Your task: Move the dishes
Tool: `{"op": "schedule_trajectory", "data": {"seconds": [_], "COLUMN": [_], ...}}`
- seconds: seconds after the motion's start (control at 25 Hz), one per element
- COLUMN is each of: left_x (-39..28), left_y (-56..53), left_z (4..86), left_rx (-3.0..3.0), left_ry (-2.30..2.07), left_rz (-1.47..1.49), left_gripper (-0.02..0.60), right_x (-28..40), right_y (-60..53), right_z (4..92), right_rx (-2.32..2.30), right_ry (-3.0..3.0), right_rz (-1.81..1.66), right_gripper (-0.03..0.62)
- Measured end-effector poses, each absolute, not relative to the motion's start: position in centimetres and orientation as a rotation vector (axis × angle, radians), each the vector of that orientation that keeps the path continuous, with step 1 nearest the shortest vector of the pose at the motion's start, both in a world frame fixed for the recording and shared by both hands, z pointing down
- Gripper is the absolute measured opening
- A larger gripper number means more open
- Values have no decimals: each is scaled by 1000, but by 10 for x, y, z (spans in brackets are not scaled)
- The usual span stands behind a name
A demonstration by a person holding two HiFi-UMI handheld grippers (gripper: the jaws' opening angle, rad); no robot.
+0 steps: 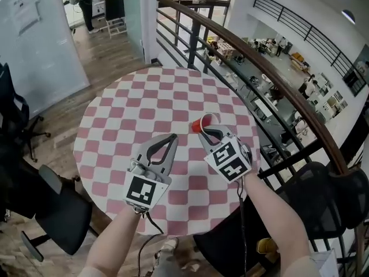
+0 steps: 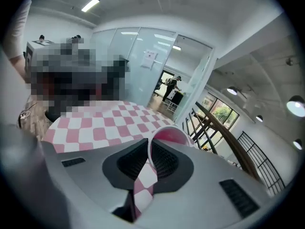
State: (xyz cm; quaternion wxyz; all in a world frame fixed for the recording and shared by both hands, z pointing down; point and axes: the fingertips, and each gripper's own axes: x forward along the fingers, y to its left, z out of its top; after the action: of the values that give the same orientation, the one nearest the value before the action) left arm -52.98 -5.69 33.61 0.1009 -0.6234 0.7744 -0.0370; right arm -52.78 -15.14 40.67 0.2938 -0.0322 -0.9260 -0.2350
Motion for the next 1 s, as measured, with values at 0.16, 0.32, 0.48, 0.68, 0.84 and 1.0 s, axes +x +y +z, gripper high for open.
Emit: {"op": "schedule_trajectory", "data": {"seconds": [0.16,0.32,0.48,0.68,0.84,1.0], "left_x": [-544,-551,-558,-558,-556,-551], "left_y": [-60,-64,-68,-64,-73,-80], "left_z": [393,439,463,474,471,463], "left_rx": [-1851,-1913,-1930,-1928,-1933,-1935], "left_ry": [2331,2396,2455,2463,2468,2471], "left_rz": [-141,-180,-170,-184,-189,-188], "left_gripper": [12,14,12,14,14,14], "right_x": [-544,-555,-560,-562,-562,-555], "right_y": [-158,-166,-170,-166,-181,-188], "right_z": [480,543,586,618,616,611], "right_rx": [-122,-120,-121,-137,-128,-133], "right_ry": [-2368,-2232,-2141,-2085,-2079,-2064], "right_rz": [-598,-644,-663,-624,-607,-609], "right_gripper": [35,35,35,37,37,38]}}
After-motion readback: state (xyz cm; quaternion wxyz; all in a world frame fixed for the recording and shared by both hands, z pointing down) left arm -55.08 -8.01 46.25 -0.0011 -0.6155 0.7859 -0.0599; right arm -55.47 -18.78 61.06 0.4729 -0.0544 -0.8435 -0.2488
